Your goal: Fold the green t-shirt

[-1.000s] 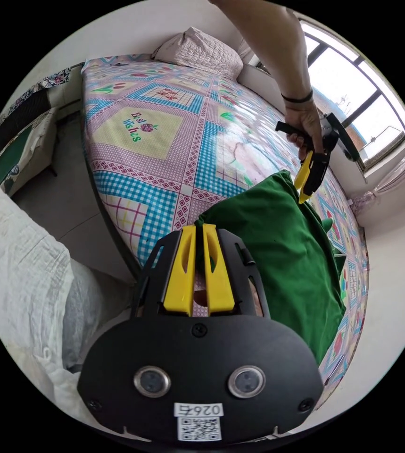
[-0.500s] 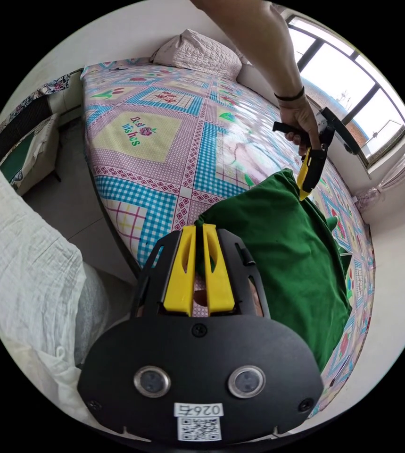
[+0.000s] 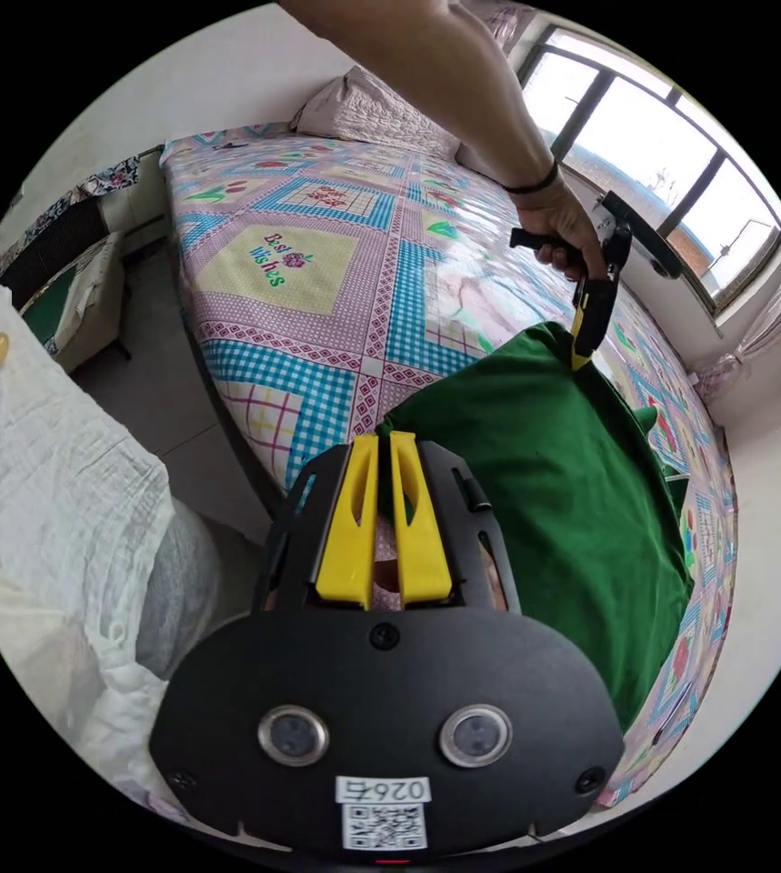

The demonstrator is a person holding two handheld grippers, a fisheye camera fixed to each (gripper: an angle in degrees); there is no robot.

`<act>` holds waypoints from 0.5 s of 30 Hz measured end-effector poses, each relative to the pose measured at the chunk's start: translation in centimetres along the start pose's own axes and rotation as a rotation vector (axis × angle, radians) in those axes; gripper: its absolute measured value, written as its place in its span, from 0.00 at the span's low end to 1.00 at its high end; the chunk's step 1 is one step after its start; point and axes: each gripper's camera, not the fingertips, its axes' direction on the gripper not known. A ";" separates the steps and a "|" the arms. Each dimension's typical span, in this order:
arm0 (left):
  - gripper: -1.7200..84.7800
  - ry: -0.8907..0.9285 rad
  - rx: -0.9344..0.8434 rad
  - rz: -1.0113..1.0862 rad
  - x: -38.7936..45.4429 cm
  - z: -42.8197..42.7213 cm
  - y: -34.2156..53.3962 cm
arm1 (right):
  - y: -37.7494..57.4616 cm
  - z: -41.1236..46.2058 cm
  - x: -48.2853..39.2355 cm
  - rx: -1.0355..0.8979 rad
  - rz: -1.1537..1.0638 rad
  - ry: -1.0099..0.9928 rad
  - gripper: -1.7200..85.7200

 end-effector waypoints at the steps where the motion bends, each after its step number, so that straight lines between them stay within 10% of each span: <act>1: 0.03 0.034 -0.002 -0.014 -0.5 0.4 0.4 | -0.2 -1.7 0.7 0.011 0.004 -0.025 0.01; 15: 0.02 0.738 0.313 -0.166 -5.0 0.9 2.5 | 6.5 -25.0 24.9 0.301 0.744 -0.472 0.00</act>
